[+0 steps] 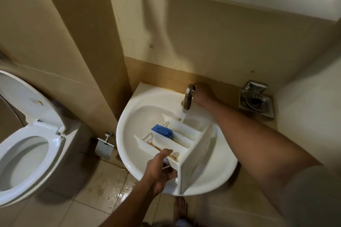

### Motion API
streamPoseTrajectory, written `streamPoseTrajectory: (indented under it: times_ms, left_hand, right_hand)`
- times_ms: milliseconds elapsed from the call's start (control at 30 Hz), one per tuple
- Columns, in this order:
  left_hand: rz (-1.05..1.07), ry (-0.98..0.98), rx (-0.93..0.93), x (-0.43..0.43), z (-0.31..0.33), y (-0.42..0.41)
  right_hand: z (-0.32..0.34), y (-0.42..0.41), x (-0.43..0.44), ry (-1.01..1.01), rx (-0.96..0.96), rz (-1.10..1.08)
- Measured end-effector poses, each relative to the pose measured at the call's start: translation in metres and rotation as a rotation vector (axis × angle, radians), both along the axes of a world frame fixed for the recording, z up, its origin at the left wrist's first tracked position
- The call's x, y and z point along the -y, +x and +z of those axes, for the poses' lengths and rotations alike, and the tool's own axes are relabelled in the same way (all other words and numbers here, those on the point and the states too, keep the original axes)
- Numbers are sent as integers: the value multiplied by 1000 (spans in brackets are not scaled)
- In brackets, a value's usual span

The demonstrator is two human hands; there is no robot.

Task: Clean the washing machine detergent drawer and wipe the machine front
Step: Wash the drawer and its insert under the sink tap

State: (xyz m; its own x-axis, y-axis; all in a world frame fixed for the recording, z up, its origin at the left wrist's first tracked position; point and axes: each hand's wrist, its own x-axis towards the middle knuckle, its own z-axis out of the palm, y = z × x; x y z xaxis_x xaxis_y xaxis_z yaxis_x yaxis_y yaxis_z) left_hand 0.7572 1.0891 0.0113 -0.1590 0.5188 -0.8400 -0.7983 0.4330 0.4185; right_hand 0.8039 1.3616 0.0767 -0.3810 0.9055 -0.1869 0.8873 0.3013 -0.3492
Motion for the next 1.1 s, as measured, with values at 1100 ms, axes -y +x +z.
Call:
streamPoseTrajectory:
  times_ms: [1100]
  left_hand:
    - [-290,64,-261,-24,-7,-57]
  right_hand:
    - [-15,39,40,-335,-12,-52]
